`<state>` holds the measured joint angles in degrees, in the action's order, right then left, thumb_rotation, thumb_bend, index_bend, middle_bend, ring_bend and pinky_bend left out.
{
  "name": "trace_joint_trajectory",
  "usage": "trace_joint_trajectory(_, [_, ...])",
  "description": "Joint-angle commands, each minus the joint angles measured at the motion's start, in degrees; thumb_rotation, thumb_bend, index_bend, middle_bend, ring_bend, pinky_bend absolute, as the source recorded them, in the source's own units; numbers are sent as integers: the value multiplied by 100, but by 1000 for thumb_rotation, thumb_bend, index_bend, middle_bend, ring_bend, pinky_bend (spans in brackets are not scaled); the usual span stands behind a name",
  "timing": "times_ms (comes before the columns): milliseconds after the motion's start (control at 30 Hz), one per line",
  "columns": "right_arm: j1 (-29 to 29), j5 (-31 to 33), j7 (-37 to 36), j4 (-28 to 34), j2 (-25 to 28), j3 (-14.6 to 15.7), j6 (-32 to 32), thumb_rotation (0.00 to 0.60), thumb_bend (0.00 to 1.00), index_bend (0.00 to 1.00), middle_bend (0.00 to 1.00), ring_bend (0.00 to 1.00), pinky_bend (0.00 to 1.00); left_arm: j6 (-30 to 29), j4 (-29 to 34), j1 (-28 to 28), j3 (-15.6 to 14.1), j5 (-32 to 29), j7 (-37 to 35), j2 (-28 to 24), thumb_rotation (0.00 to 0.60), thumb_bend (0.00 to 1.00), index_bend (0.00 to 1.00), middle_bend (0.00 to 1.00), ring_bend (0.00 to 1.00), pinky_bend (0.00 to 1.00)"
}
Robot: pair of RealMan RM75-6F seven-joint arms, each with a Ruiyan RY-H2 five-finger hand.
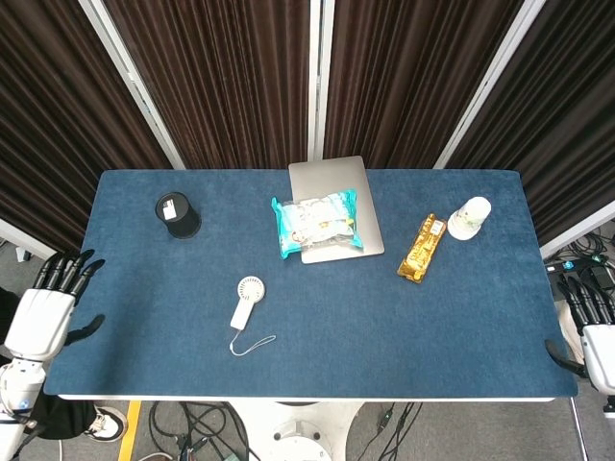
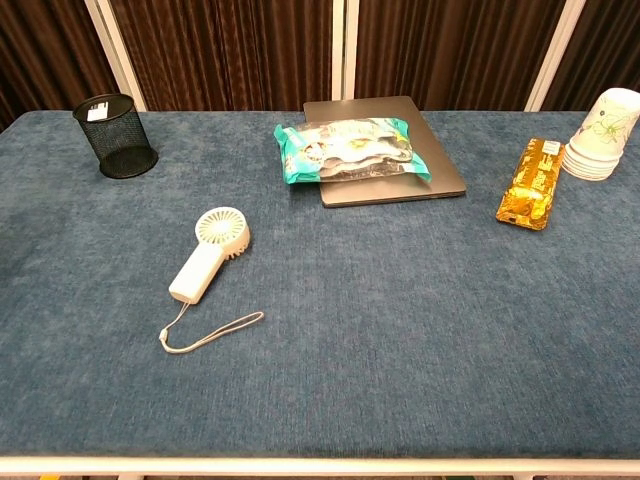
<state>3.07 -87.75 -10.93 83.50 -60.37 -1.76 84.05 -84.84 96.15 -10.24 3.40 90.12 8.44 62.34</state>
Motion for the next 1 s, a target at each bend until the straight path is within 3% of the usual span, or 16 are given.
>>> trace_joint_trajectory(33, [9,11,18,22,-3,-6,-14,600,202,0,0,0,0,108,116,-44,12,-77,156,-50,600,726,133,491,462,561])
trace_joint_trajectory(100, [7,9,33,58,2,14,-38,600,203,0,0,0,0,237,187,-74,-51,-55,130,-128,600,740,133,720,712,710])
trace_joint_trajectory(167, [-2,-34,85,97,24,50,-39,600,203,0,0,0,0,324,245,-100,-123,27,112,-180,600,735,132,817,812,766])
trace_joint_trajectory(567, [-19,-14,31,69,88,32,-6,600,203,0,0,0,0,981,303,-476,-393,486,367,113,600,726,133,870,841,783])
trace_joint_trajectory(1000, [7,38,27,105,110,4,-53,600,202,0,0,0,0,2227,225,-1107,-734,714,688,734,600,726,133,866,840,783])
